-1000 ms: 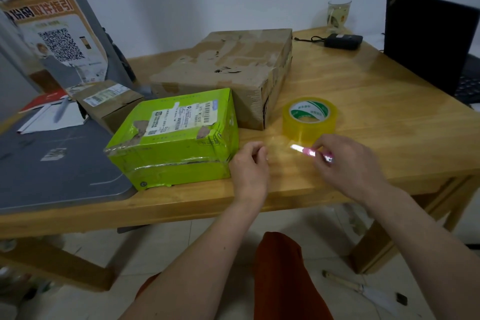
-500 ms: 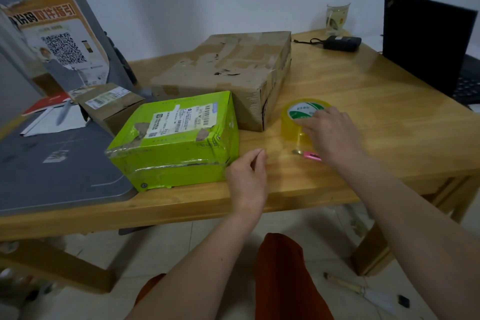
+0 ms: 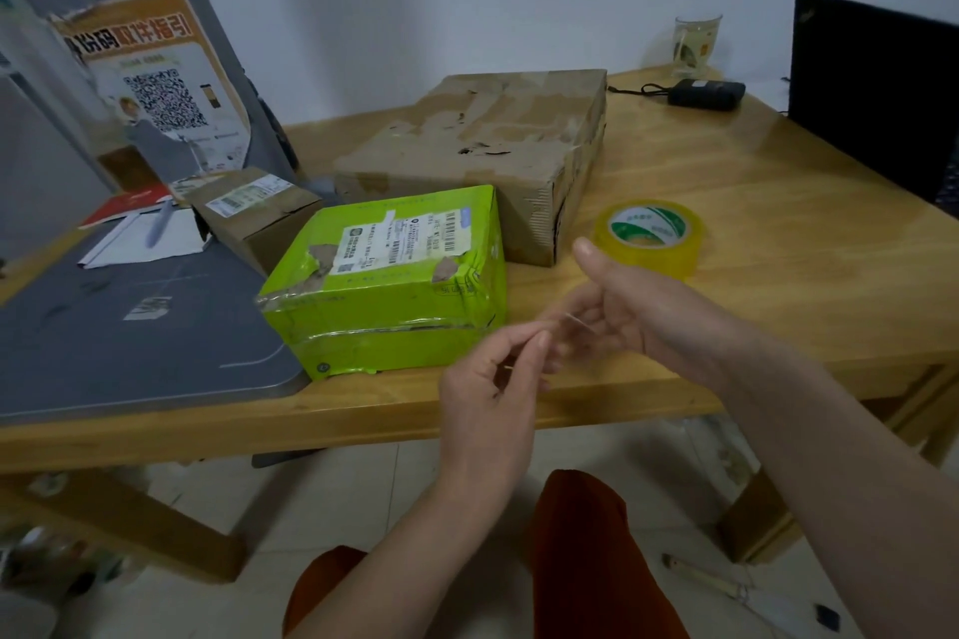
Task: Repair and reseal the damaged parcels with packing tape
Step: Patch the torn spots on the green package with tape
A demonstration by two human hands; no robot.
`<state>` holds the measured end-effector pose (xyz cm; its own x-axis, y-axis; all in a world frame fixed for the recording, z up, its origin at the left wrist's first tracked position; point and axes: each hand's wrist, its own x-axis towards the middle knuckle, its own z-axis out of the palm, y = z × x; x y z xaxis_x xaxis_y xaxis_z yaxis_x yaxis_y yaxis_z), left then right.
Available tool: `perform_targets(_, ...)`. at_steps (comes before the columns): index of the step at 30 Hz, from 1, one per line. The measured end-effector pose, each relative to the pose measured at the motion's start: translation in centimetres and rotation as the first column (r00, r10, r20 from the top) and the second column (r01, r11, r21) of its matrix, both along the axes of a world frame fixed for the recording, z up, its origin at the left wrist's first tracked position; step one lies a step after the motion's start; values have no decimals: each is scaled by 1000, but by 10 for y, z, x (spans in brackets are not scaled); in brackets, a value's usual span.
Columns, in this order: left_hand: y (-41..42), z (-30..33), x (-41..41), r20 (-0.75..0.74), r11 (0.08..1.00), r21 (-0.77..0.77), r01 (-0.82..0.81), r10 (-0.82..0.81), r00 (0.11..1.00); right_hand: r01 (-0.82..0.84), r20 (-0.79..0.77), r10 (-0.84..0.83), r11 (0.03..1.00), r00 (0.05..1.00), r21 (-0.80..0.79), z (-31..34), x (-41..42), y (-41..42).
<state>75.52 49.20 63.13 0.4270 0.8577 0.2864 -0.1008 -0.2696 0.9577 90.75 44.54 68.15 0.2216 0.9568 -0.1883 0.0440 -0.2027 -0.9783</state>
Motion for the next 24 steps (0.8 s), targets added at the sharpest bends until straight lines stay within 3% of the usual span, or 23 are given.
perform_targets(3, 6, 7, -15, -17, 1000, 20, -19, 19, 1000, -51, -47, 54, 997, 997, 58, 1, -11, 0)
perform_targets(9, 19, 21, -39, -54, 992, -128, 6, -13, 998, 94, 31, -108, 951, 994, 295, -2, -38, 14)
perform_targets(14, 25, 36, -56, 114, 878, -463, 125, -81, 990, 119, 247, -248, 890, 937, 441, 0, -63, 26)
perform_targets(24, 39, 64, -54, 375, 746, -644, 172, 112, 920, 64, 408, -350, 819, 843, 570, 36, -74, 60)
